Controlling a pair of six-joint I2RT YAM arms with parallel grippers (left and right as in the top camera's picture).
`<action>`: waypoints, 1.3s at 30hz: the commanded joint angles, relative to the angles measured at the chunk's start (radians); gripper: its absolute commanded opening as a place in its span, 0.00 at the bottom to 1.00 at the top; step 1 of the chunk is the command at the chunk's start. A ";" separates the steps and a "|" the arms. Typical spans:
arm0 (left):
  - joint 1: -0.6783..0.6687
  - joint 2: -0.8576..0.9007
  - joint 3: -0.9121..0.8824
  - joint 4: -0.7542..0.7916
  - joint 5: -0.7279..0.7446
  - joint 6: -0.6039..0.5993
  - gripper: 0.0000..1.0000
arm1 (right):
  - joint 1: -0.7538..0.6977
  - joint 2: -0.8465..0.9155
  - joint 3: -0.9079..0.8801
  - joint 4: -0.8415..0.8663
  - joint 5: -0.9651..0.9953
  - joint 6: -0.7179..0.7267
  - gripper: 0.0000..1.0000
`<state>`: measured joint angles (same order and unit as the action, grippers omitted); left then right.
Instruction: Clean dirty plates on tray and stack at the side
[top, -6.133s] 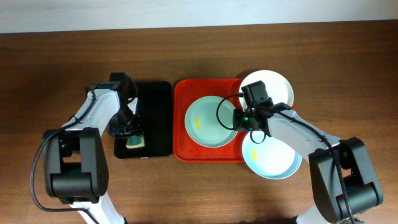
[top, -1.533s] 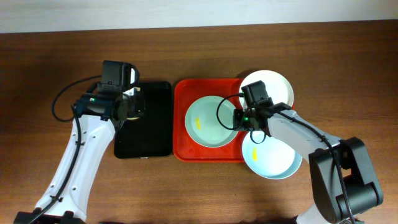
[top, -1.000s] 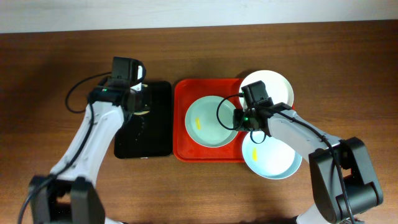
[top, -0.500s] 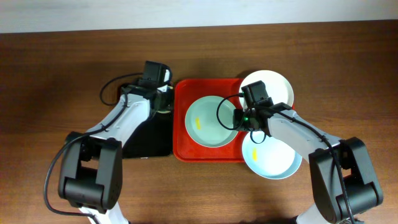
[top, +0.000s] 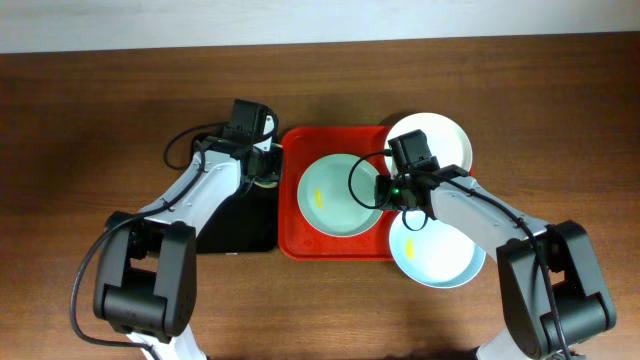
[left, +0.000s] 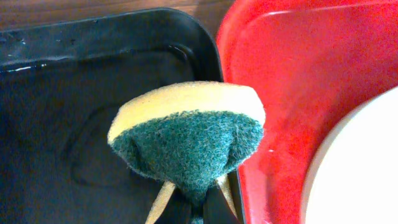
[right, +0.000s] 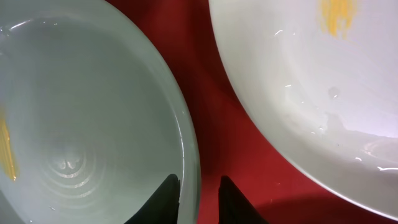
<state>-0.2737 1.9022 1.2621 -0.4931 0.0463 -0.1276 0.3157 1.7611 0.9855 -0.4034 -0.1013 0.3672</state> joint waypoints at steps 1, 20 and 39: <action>-0.002 0.018 -0.011 -0.001 0.090 0.008 0.00 | -0.002 0.002 0.019 0.000 0.008 0.004 0.23; 0.009 -0.152 0.053 -0.272 -0.138 -0.143 0.00 | -0.002 0.002 0.019 0.000 0.008 0.005 0.27; 0.010 0.065 0.044 -0.332 -0.182 -0.171 0.00 | -0.002 0.002 0.019 0.000 0.004 0.008 0.08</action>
<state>-0.2718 1.9274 1.3025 -0.8261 -0.1177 -0.2832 0.3157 1.7611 0.9855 -0.4034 -0.1017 0.3672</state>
